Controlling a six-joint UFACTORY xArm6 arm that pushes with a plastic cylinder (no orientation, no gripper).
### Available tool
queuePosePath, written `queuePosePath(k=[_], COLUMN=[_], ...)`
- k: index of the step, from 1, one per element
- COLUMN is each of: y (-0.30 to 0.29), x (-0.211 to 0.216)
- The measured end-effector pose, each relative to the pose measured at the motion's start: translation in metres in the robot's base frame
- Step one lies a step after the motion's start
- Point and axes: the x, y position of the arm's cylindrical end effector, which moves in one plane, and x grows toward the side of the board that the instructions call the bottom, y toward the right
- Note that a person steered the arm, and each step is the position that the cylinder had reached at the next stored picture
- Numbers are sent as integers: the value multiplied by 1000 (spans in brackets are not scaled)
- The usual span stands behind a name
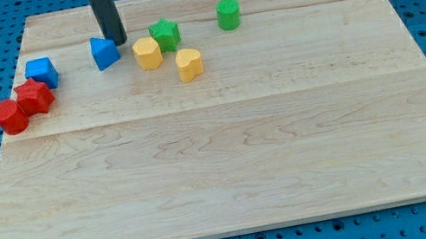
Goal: Push the blue blocks to the top of the red star
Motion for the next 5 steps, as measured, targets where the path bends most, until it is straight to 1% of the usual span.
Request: queuePosePath(k=[1, 2, 4, 5], y=[-14, -71, -99, -83], x=[9, 5, -9, -37])
